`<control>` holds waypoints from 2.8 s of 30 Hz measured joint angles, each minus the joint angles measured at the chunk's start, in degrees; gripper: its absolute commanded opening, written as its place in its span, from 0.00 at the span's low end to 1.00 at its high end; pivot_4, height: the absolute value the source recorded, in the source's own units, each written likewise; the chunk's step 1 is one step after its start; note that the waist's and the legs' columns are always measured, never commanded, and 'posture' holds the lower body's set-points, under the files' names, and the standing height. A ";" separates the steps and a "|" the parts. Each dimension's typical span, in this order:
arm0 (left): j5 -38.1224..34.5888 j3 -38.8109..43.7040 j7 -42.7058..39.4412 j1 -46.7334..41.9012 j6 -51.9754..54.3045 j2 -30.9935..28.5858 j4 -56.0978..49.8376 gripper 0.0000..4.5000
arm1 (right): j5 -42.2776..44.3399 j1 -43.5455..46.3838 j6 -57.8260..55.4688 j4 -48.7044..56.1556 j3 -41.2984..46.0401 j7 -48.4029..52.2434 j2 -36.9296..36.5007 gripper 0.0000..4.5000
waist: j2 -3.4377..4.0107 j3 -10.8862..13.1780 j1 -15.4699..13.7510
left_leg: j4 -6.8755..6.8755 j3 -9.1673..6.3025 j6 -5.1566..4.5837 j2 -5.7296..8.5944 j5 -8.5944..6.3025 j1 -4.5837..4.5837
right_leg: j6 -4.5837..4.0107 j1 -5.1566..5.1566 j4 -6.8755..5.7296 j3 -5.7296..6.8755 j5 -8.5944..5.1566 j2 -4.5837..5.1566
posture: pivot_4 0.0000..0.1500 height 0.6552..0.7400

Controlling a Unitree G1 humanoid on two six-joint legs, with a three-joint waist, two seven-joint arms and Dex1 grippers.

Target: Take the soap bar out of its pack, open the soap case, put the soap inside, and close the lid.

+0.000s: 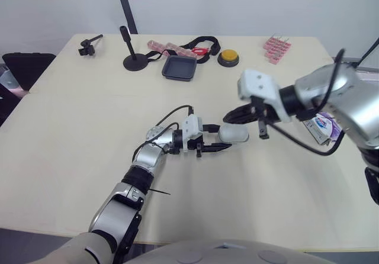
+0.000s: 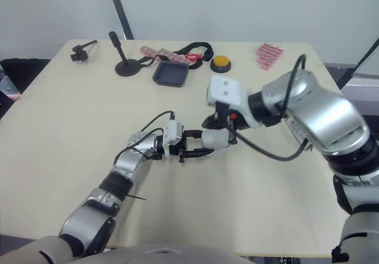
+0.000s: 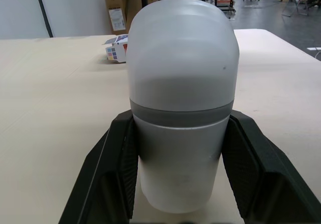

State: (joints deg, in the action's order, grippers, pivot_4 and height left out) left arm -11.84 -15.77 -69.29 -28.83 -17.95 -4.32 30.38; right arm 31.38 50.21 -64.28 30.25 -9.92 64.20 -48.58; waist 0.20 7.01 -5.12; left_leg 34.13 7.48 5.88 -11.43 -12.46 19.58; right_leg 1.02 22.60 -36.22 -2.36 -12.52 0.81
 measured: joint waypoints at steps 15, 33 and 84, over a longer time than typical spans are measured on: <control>-1.18 0.17 0.00 0.15 0.46 -0.51 -0.12 0.41 | 8.28 -34.32 15.29 2.40 27.00 4.21 -4.25 0.99 | -0.06 0.02 -0.25 | -0.22 0.09 -0.28 -0.05 -0.17 -0.01 | -0.04 -0.01 0.34 -0.01 -0.03 0.04 | 1.00 1.00; -6.28 2.45 0.49 2.30 11.82 -2.69 -7.45 0.41 | 0.32 -49.55 33.87 -2.29 27.58 -0.44 -0.89 0.99 | -0.02 0.05 0.96 | -0.24 0.14 -0.56 -0.03 -0.30 0.04 | -0.25 0.04 0.42 -0.02 -0.15 0.06 | 1.00 1.00; -34.61 20.00 24.10 18.90 77.75 -32.73 -51.66 0.99 | -9.97 -52.96 45.12 -5.71 12.11 -14.93 9.11 1.00 | 0.04 0.21 1.22 | -0.72 -0.45 0.01 0.09 -0.27 0.61 | 0.10 -0.22 1.66 0.73 -0.01 0.03 | 1.00 1.00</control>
State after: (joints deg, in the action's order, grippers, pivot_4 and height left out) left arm -46.45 4.23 -45.19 -9.93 59.81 -37.05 -21.28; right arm 21.42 -2.75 -19.16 24.55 2.19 49.27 -39.47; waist 0.24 7.22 -3.90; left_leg 33.42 7.02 5.89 -11.33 -12.73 20.19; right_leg 1.13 22.38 -34.56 -1.62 -12.53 0.85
